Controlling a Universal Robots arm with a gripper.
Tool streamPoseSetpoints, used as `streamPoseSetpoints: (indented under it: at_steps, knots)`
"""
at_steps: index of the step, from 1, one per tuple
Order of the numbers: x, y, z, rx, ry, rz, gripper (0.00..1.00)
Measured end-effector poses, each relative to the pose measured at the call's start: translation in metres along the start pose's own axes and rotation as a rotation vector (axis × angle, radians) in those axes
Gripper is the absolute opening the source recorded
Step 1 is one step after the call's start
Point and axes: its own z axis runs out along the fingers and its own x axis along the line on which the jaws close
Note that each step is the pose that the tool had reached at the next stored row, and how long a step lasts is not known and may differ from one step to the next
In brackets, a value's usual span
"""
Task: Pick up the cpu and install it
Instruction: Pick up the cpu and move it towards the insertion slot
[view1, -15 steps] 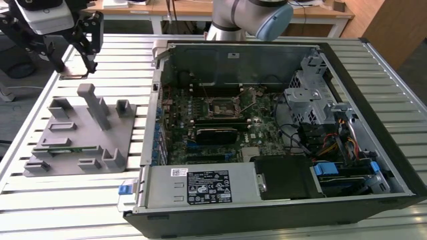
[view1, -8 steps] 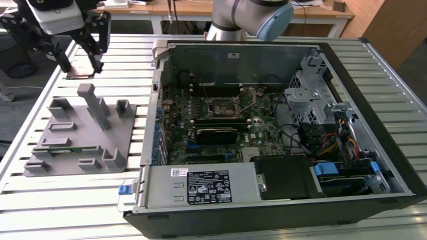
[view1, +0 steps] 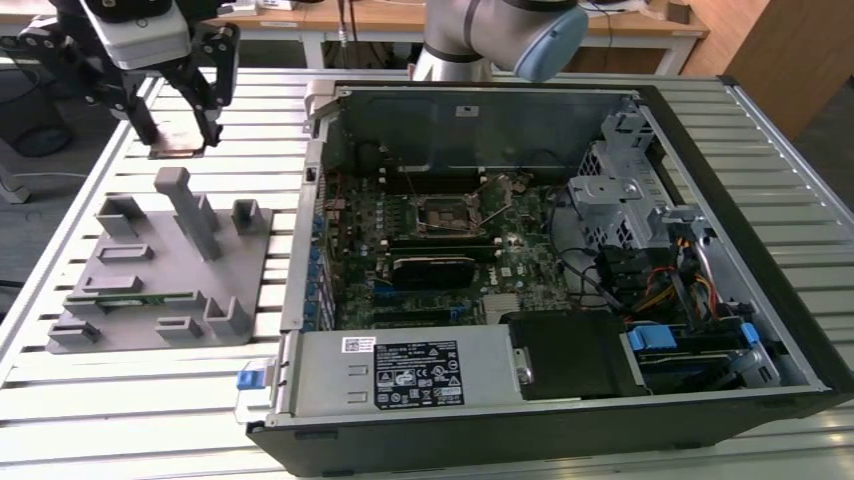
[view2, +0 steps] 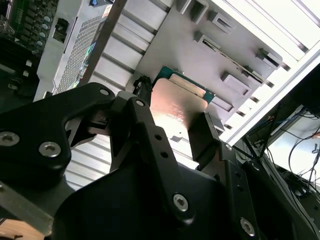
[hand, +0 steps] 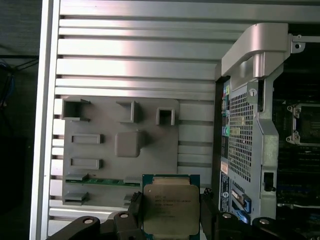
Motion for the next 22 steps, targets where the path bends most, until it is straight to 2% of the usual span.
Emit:
streamPoseSetpoints:
  at_steps: [22]
  knots:
    - [-0.0379,-0.001,-0.0013,0.0,-0.0001,0.0,0.54]
